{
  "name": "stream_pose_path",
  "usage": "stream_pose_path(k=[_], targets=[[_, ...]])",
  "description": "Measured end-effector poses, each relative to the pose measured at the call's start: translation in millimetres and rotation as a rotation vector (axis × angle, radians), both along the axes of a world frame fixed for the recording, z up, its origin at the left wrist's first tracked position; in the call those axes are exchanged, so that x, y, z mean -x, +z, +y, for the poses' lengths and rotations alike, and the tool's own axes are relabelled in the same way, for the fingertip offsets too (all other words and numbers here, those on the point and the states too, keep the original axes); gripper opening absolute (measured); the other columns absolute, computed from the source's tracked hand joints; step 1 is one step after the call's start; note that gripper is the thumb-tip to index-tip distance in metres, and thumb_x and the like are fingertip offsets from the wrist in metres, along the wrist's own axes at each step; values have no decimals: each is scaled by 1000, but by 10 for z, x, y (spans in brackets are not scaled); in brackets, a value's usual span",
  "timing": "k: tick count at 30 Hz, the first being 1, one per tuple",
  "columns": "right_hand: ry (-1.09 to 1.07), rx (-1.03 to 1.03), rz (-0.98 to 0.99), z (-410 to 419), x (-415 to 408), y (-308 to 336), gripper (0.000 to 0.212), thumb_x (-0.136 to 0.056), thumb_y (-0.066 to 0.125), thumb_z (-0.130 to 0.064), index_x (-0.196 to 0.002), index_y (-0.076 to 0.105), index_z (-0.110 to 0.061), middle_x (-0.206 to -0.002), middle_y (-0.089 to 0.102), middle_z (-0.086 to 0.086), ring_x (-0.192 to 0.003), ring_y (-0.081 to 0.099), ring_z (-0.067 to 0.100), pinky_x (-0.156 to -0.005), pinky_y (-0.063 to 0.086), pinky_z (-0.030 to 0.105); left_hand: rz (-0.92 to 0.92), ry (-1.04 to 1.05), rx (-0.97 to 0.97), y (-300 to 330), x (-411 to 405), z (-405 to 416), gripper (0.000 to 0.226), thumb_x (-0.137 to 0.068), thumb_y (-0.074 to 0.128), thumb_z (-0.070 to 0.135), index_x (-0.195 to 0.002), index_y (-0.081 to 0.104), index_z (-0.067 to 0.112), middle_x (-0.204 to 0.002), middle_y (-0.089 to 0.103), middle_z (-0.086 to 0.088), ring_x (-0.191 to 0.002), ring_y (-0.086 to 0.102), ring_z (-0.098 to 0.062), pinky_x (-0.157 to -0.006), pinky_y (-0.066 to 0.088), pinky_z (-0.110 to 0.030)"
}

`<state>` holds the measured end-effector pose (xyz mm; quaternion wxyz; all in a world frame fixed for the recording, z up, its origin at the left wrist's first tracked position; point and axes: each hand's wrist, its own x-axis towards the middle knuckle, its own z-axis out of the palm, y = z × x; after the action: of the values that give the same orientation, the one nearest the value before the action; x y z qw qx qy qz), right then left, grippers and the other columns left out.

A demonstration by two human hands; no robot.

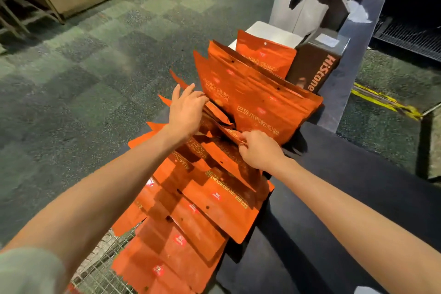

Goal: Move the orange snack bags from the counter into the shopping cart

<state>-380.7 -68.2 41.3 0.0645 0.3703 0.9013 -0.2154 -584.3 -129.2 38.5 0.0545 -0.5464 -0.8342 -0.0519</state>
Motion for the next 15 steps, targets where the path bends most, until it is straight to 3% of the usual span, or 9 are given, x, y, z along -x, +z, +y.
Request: stream_pose_path(k=[2,6,12,15], targets=[[-7,-10,4,1,-17,-30,17,-91,41,-26,-84,54,-18,-93,63,11,-87,61,34,-67,50,38,-10,29,1,48,15,10,29,-88,51,13,-108,69,24,-120,64,-2,-136,36,-25,-113,12,-46],[-50,-46,39,15,-71,55,23,-93,41,-21,-82,61,-20,-85,66,6,-80,64,31,-64,50,36,-7,68,27,122,15,-15,24,-88,51,16,-100,71,24,-107,68,-3,-130,43,-24,-111,16,-42],[-119,-86,138,-61,-258,395,24,-96,42,-21,-82,61,-18,-94,70,6,-89,65,30,-67,45,31,20,24,-76,374,-108,-109,25,-90,52,22,-105,71,28,-112,68,0,-128,45,-22,-110,15,-40],[-121,-103,172,-149,-372,628,23,-95,43,-17,-80,60,-17,-93,68,7,-90,64,30,-65,38,29,67,9,-134,567,-204,-216,25,-88,52,21,-103,72,27,-108,69,0,-117,53,-23,-105,20,-40]])
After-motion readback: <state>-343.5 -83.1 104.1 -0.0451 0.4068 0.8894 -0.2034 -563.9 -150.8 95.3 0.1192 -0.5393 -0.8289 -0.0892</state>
